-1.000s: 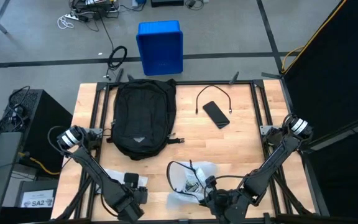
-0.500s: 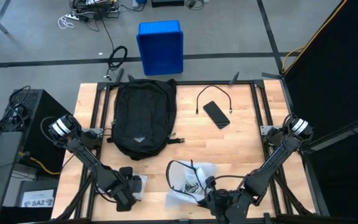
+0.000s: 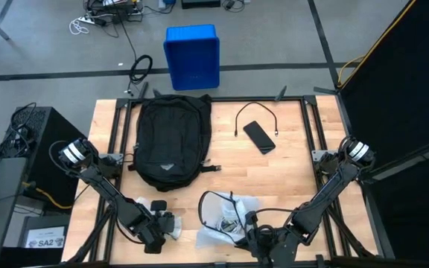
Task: Unpack backpack
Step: Put the small zip bag into the zip bag
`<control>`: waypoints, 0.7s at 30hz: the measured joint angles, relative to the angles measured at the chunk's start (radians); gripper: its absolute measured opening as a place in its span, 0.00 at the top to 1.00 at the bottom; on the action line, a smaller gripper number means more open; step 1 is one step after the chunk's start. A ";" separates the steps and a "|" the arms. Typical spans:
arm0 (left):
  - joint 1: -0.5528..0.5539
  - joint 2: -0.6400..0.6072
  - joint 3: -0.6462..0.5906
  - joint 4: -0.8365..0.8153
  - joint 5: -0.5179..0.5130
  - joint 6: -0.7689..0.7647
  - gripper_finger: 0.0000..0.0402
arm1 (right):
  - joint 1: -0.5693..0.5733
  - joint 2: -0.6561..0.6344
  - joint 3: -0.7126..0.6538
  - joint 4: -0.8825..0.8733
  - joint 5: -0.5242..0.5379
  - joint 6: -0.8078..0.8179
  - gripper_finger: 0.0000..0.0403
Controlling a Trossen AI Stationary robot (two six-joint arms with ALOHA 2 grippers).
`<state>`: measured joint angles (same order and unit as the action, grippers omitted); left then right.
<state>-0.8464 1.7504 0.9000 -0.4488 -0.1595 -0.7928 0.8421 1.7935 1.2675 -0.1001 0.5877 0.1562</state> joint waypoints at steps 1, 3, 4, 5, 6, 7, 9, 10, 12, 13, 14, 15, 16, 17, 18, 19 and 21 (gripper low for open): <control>0.002 0.000 0.000 0.000 0.000 0.001 0.96 | 0.000 0.000 0.000 0.002 0.000 0.001 1.00; 0.002 0.001 0.007 -0.009 0.001 0.002 0.97 | 0.000 0.000 0.000 0.002 0.000 0.006 1.00; 0.002 0.003 0.021 -0.029 -0.001 0.003 0.98 | 0.000 0.000 0.000 0.003 0.000 0.009 1.00; 0.002 0.005 0.043 -0.063 -0.004 0.003 0.98 | 0.000 0.000 0.000 0.003 0.000 0.009 1.00; 0.000 0.007 0.074 -0.113 -0.012 0.003 0.99 | 0.000 0.000 0.000 0.004 0.000 0.009 1.00; -0.005 0.008 0.107 -0.177 -0.027 0.004 0.99 | 0.000 0.000 0.000 0.006 0.000 0.009 1.00; -0.019 0.008 0.183 -0.336 -0.078 0.021 0.99 | 0.000 0.000 0.000 0.008 0.000 0.009 1.00; -0.028 0.008 0.238 -0.379 -0.112 0.029 0.99 | 0.000 0.000 0.000 0.008 0.000 0.009 1.00; -0.041 0.002 0.355 -0.461 -0.176 0.039 0.99 | 0.000 0.001 0.000 0.011 0.000 0.009 1.00; -0.048 0.001 0.412 -0.526 -0.208 0.057 1.00 | 0.000 0.002 0.000 0.011 0.000 0.008 1.00; -0.057 0.001 0.467 -0.586 -0.244 0.069 1.00 | 0.000 0.003 0.000 0.011 0.000 0.007 1.00; -0.066 0.002 0.527 -0.622 -0.288 0.081 1.00 | 0.000 0.003 0.000 0.011 0.000 0.006 1.00; -0.074 0.002 0.586 -0.651 -0.341 0.087 1.00 | 0.000 0.003 0.000 0.011 0.000 0.010 1.00; -0.084 0.002 0.649 -0.695 -0.405 0.098 1.00 | 0.000 0.003 0.000 0.011 0.000 0.019 1.00; -0.097 0.002 0.708 -0.744 -0.478 0.113 1.00 | 0.000 0.003 0.000 0.011 0.000 0.022 1.00; -0.109 0.001 0.760 -0.768 -0.553 0.133 1.00 | 0.000 0.004 0.000 0.011 0.000 0.023 1.00; -0.128 -0.001 0.842 -0.755 -0.697 0.189 1.00 | 0.000 0.004 0.000 0.011 0.000 0.023 1.00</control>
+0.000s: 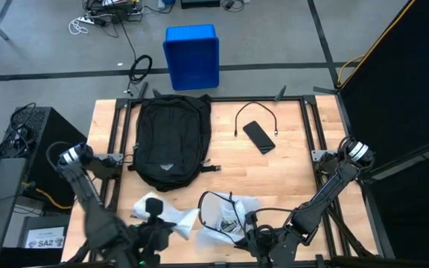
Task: Unpack backpack
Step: Put the small zip bag into the zip bag
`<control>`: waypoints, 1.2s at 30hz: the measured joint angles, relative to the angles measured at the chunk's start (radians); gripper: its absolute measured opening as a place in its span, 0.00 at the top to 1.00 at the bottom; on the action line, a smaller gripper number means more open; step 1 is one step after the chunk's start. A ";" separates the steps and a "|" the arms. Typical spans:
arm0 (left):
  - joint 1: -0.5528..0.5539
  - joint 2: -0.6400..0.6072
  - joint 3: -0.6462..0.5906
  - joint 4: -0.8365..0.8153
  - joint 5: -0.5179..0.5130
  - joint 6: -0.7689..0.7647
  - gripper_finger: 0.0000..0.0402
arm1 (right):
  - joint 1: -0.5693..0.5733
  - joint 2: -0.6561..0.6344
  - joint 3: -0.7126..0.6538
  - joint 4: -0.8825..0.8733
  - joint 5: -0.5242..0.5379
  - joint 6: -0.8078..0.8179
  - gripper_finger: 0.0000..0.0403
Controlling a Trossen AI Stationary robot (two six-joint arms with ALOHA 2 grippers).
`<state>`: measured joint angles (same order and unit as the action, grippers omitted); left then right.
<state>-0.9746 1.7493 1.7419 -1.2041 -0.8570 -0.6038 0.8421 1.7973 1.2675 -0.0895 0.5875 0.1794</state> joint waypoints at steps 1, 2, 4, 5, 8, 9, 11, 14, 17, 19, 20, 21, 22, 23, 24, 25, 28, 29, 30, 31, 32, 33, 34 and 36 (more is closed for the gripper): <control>-0.008 0.000 0.036 0.002 -0.068 0.040 1.00 | 0.000 0.000 0.000 0.000 0.000 0.002 1.00; -0.016 0.000 0.064 0.022 -0.133 0.086 1.00 | 0.000 0.000 0.000 0.000 0.000 0.003 1.00; -0.022 -0.001 0.094 0.113 -0.240 0.193 1.00 | 0.000 0.000 0.000 0.000 0.000 0.002 1.00; -0.021 -0.001 0.098 0.168 -0.282 0.257 1.00 | 0.000 0.000 0.000 0.000 0.000 0.002 1.00; -0.008 0.000 0.098 0.373 -0.346 0.459 1.00 | -0.001 0.000 0.000 0.000 0.000 0.002 1.00; 0.001 0.000 0.092 0.461 -0.353 0.520 1.00 | -0.002 0.000 0.000 0.000 0.000 0.002 1.00; 0.021 -0.003 0.052 0.688 -0.331 0.669 1.00 | -0.002 0.000 0.000 -0.001 0.000 0.002 1.00; 0.045 -0.003 -0.027 1.024 -0.169 0.909 1.00 | -0.003 0.000 0.000 0.001 0.000 0.003 1.00; 0.083 -0.004 -0.098 1.227 -0.048 1.001 1.00 | -0.002 0.000 0.000 0.005 0.000 0.003 1.00; 0.110 -0.017 -0.147 1.302 -0.010 1.021 1.00 | 0.000 0.000 0.000 0.005 0.000 0.007 1.00; 0.125 -0.022 -0.172 1.339 0.015 1.029 1.00 | 0.001 0.000 0.000 0.005 0.000 0.008 1.00; 0.141 -0.024 -0.196 1.388 0.043 1.040 1.00 | 0.003 0.000 0.000 0.005 0.000 0.008 1.00; 0.153 -0.027 -0.217 1.445 0.076 1.049 1.00 | 0.006 0.000 0.000 0.006 0.000 0.006 1.00; 0.163 -0.033 -0.237 1.503 0.110 1.069 1.00 | 0.007 0.000 0.000 0.006 0.000 0.003 1.00; 0.173 -0.039 -0.255 1.564 0.138 1.091 1.00 | 0.007 0.000 0.000 0.006 0.000 0.003 1.00; 0.181 -0.045 -0.269 1.631 0.161 1.106 1.00 | 0.007 0.000 0.000 0.005 -0.001 0.002 1.00; 0.209 -0.060 -0.311 1.766 0.228 1.131 1.00 | 0.007 0.000 0.000 0.005 0.000 -0.001 1.00; 0.218 -0.060 -0.324 1.796 0.249 1.150 1.00 | 0.007 0.000 0.000 0.004 0.000 -0.001 1.00; 0.228 -0.057 -0.337 1.817 0.273 1.165 1.00 | 0.006 0.000 0.000 0.004 0.000 -0.001 1.00; 0.238 -0.053 -0.349 1.841 0.301 1.174 1.00 | 0.006 0.000 0.000 0.004 0.000 -0.002 1.00; 0.249 -0.050 -0.359 1.869 0.332 1.173 1.00 | 0.007 0.000 0.000 0.003 0.000 -0.003 1.00; 0.259 -0.050 -0.366 1.890 0.363 1.173 1.00 | 0.007 0.000 0.000 0.003 0.000 -0.004 1.00; 0.269 -0.050 -0.369 1.917 0.391 1.173 1.00 | 0.007 0.000 0.000 0.003 -0.001 -0.003 1.00; 0.280 -0.057 -0.376 1.958 0.423 1.168 1.00 | 0.007 0.001 0.000 0.003 -0.001 -0.003 1.00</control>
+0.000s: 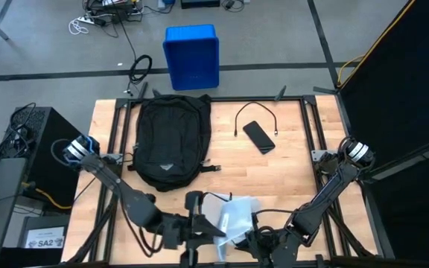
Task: Unpack backpack
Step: Put the small zip bag into the zip bag
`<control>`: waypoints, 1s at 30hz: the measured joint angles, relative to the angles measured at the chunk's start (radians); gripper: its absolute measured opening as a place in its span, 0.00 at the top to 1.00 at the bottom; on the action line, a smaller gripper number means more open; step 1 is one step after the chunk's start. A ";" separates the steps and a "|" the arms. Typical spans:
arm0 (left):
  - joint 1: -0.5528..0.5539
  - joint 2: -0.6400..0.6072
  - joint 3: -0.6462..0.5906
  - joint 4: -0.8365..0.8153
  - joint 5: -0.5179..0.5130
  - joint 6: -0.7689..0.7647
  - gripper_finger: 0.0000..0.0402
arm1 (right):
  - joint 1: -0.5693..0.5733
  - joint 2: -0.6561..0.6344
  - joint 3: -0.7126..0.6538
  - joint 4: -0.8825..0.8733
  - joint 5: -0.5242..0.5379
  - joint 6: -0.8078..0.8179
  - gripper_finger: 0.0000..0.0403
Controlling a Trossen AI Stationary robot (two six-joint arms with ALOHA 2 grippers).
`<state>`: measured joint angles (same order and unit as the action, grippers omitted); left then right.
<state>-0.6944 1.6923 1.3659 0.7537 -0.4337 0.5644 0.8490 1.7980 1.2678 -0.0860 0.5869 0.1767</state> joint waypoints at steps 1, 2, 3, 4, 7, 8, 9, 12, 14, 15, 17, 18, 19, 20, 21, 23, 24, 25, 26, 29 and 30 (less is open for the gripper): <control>0.002 -0.001 -0.005 0.010 0.007 -0.015 1.00 | 0.000 0.000 0.000 0.001 0.000 0.003 1.00; 0.007 -0.001 -0.013 0.011 0.011 -0.026 1.00 | 0.000 0.000 0.000 0.001 0.000 0.002 1.00; 0.008 -0.001 -0.025 0.005 0.014 -0.043 1.00 | 0.000 0.000 0.000 0.001 0.000 0.003 1.00; 0.009 0.001 -0.038 -0.001 0.013 -0.062 1.00 | 0.000 0.000 0.000 0.001 0.000 0.003 1.00; 0.008 0.005 -0.077 -0.005 -0.005 -0.108 1.00 | 0.000 0.000 0.000 0.000 0.000 0.003 1.00; 0.003 0.005 -0.088 0.003 -0.021 -0.131 1.00 | 0.000 0.000 0.000 0.000 0.000 0.003 1.00; -0.005 0.003 -0.100 0.006 -0.032 -0.153 1.00 | 0.000 0.000 0.000 0.000 0.000 0.003 1.00; -0.034 0.002 -0.141 0.005 -0.092 -0.203 1.00 | 0.000 0.000 0.000 0.001 0.000 0.003 1.00; -0.046 0.003 -0.164 0.003 -0.133 -0.232 1.00 | 0.000 0.000 0.000 0.002 0.004 0.003 1.00; -0.051 0.003 -0.174 0.008 -0.140 -0.248 1.00 | 0.000 0.000 0.000 0.001 0.015 0.003 1.00; -0.061 0.003 -0.188 0.017 -0.151 -0.253 1.00 | 0.000 0.000 0.000 0.002 0.032 0.003 1.00; -0.066 0.003 -0.190 0.018 -0.156 -0.251 1.00 | 0.000 0.000 0.000 0.002 0.038 0.002 1.00; -0.070 0.003 -0.190 0.018 -0.160 -0.252 1.00 | 0.000 0.000 0.000 0.002 0.039 -0.002 1.00; -0.071 0.003 -0.190 0.018 -0.159 -0.257 1.00 | 0.000 0.000 0.000 0.003 0.040 -0.002 1.00; -0.071 0.003 -0.190 0.017 -0.155 -0.266 1.00 | 0.000 0.000 0.000 0.003 0.041 -0.002 1.00; -0.067 0.003 -0.190 -0.001 -0.135 -0.315 1.00 | 0.000 0.000 0.000 0.003 0.042 -0.002 1.00; -0.066 0.003 -0.190 -0.020 -0.118 -0.346 1.00 | 0.000 0.000 0.000 0.003 0.043 -0.001 1.00; -0.065 0.003 -0.190 -0.040 -0.100 -0.376 1.00 | 0.000 0.000 0.000 0.003 0.046 0.001 1.00; -0.065 0.003 -0.190 -0.060 -0.090 -0.396 1.00 | 0.000 0.000 0.000 0.003 0.049 0.002 1.00; -0.066 0.002 -0.190 -0.121 -0.079 -0.446 1.00 | 0.000 0.000 0.000 0.003 0.050 -0.007 1.00; -0.066 0.002 -0.190 -0.142 -0.078 -0.463 1.00 | 0.000 0.000 0.000 0.003 0.051 -0.009 1.00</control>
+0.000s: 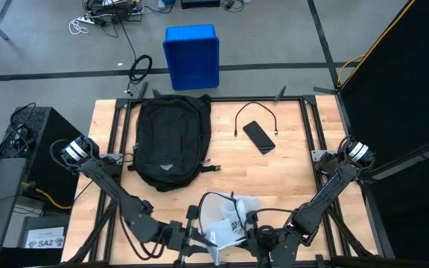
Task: Unpack backpack
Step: Put the small zip bag into the zip bag
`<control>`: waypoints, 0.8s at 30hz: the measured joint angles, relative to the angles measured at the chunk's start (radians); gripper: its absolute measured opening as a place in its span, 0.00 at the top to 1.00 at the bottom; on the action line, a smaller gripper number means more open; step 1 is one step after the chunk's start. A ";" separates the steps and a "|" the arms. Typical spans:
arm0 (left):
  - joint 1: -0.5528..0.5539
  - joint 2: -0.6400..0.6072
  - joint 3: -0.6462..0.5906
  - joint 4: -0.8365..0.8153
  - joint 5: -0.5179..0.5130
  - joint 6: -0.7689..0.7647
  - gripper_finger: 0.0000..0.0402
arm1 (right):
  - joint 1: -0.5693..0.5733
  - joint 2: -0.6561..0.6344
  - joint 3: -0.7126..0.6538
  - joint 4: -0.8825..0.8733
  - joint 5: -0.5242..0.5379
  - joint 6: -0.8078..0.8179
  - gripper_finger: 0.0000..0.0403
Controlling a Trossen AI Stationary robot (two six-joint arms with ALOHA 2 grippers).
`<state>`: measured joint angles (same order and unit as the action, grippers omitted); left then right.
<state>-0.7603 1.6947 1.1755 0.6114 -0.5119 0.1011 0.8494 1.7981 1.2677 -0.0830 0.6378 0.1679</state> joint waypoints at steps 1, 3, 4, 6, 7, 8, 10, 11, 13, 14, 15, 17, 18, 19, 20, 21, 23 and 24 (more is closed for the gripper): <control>0.001 0.000 0.000 -0.019 0.000 -0.012 1.00 | 0.000 0.000 0.000 0.000 0.001 -0.001 1.00; 0.006 0.000 0.000 -0.048 -0.002 -0.032 1.00 | -0.001 0.000 0.000 0.003 0.002 -0.005 1.00; 0.008 0.000 0.000 -0.053 -0.004 -0.038 1.00 | -0.001 0.000 0.000 0.009 0.002 -0.011 1.00; 0.012 0.000 0.000 -0.062 -0.007 -0.053 1.00 | -0.001 0.000 0.000 0.019 0.002 -0.020 1.00; 0.015 0.000 0.000 -0.064 -0.007 -0.058 1.00 | -0.001 0.000 0.000 0.026 0.002 -0.022 1.00; 0.019 0.000 0.000 -0.067 -0.007 -0.060 1.00 | -0.001 0.000 0.000 0.031 0.002 -0.030 1.00; 0.026 0.000 0.000 -0.083 -0.007 -0.061 1.00 | -0.001 0.000 0.000 0.041 0.002 -0.049 1.00; 0.029 0.000 0.000 -0.098 -0.009 -0.062 0.99 | -0.001 0.000 0.000 0.044 0.002 -0.055 1.00; 0.037 0.000 0.000 -0.131 -0.014 -0.083 0.97 | -0.001 0.000 0.000 0.046 0.002 -0.057 1.00; 0.041 0.000 0.000 -0.147 -0.019 -0.101 0.95 | -0.001 0.000 0.000 0.045 0.002 -0.057 1.00; 0.044 0.000 0.000 -0.162 -0.021 -0.116 0.93 | -0.001 0.000 0.000 0.045 0.002 -0.057 1.00; 0.049 0.000 0.000 -0.190 -0.025 -0.138 0.87 | -0.001 0.000 0.000 0.045 0.002 -0.057 1.00; 0.051 0.000 0.000 -0.208 -0.026 -0.140 0.84 | -0.001 0.000 0.000 0.045 0.002 -0.057 1.00; 0.052 0.000 0.000 -0.224 -0.026 -0.140 0.80 | -0.001 0.000 0.000 0.045 0.002 -0.057 1.00; 0.052 0.000 0.000 -0.238 -0.026 -0.139 0.77 | -0.001 0.000 0.000 0.046 0.002 -0.058 1.00; 0.052 0.000 0.000 -0.246 -0.026 -0.139 0.73 | -0.001 0.000 0.000 0.045 0.002 -0.058 1.00; 0.052 0.000 0.000 -0.249 -0.026 -0.132 0.65 | 0.000 0.000 0.000 0.045 0.002 -0.058 1.00; 0.052 0.000 0.000 -0.248 -0.026 -0.129 0.61 | 0.000 0.000 0.000 0.045 0.002 -0.058 1.00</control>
<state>-0.7082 1.6951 1.1755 0.3630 -0.5381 -0.0283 0.8490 1.7981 1.2678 -0.0376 0.6399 0.1101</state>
